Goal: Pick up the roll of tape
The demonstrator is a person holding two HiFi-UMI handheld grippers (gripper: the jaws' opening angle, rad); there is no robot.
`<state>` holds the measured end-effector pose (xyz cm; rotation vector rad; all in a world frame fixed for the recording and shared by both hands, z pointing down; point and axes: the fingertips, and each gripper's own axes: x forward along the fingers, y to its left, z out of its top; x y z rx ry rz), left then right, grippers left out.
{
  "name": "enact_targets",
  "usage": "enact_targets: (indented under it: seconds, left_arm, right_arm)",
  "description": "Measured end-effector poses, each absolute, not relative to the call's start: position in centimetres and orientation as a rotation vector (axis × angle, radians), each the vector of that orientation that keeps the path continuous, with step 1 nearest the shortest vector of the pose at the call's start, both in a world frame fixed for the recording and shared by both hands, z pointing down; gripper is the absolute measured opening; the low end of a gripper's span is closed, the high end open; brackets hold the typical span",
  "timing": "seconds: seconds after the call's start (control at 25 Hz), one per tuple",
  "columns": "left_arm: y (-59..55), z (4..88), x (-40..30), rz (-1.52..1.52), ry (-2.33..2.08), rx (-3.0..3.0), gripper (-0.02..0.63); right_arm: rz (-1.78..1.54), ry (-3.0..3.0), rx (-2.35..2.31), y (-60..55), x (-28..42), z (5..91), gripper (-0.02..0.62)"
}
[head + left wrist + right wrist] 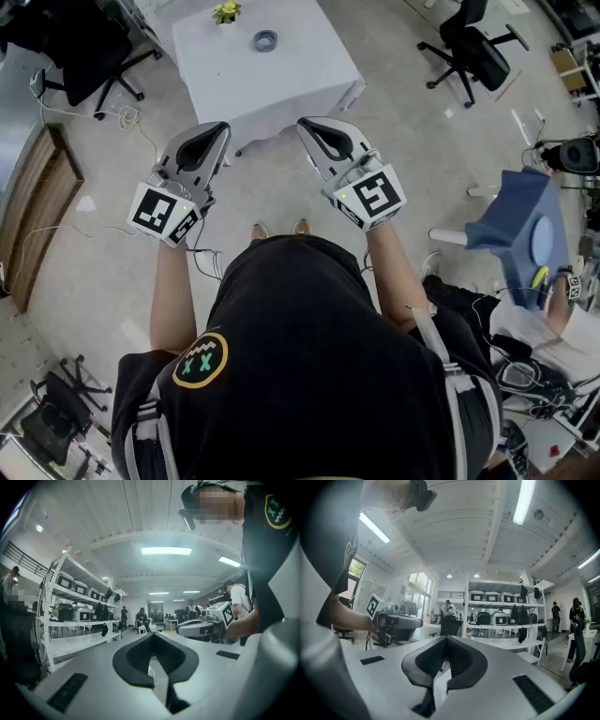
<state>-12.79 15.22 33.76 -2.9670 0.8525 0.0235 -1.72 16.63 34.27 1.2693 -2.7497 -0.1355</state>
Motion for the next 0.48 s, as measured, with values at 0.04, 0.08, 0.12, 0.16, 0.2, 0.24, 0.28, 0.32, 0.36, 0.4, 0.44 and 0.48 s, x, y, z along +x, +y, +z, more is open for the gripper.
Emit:
enact_targets:
  seconds: [0.04, 0.08, 0.12, 0.16, 0.2, 0.24, 0.28, 0.32, 0.36, 0.4, 0.44, 0.48]
  left_arm:
    - [15.24, 33.78, -12.71, 0.021, 0.851, -2.968, 0.018]
    - [15.25, 33.8, -12.63, 0.02, 0.849, -2.968, 0.018]
    - [15.26, 33.82, -12.55, 0.019, 0.848, -2.969, 0.019]
    - [15.25, 33.82, -12.45, 0.019, 0.847, -2.968, 0.018]
    - [15.22, 33.82, -12.35, 0.019, 0.847, -2.968, 0.018]
    - [15.18, 33.82, -12.26, 0.019, 0.848, -2.967, 0.018]
    - [15.13, 33.81, -12.17, 0.019, 0.848, -2.966, 0.018]
    - [15.07, 33.8, -12.09, 0.019, 0.848, -2.966, 0.018]
    - [15.01, 33.81, -12.02, 0.019, 0.848, -2.966, 0.018]
    - [14.94, 33.83, -11.96, 0.019, 0.847, -2.966, 0.018]
    - [14.85, 33.87, -11.9, 0.019, 0.846, -2.966, 0.019]
    - [14.76, 33.9, -11.85, 0.019, 0.844, -2.966, 0.018]
  right_arm:
    - [-0.124, -2.749, 1.276, 16.62, -1.6, 34.41, 0.018]
    - [-0.115, -2.748, 1.281, 16.62, -1.5, 34.53, 0.018]
    - [-0.11, -2.748, 1.283, 16.61, -1.4, 34.59, 0.018]
    - [-0.112, -2.748, 1.283, 16.58, -1.33, 34.59, 0.018]
    - [-0.12, -2.749, 1.279, 16.55, -1.28, 34.51, 0.018]
    - [-0.132, -2.75, 1.275, 16.51, -1.23, 34.39, 0.018]
    - [-0.141, -2.751, 1.273, 16.47, -1.18, 34.31, 0.018]
    - [-0.145, -2.75, 1.273, 16.42, -1.1, 34.3, 0.018]
    - [-0.146, -2.749, 1.273, 16.36, -1.02, 34.34, 0.018]
    - [-0.145, -2.748, 1.272, 16.28, -0.96, 34.42, 0.018]
    - [-0.144, -2.748, 1.271, 16.19, -0.92, 34.49, 0.018]
    - [-0.139, -2.749, 1.271, 16.09, -0.89, 34.56, 0.018]
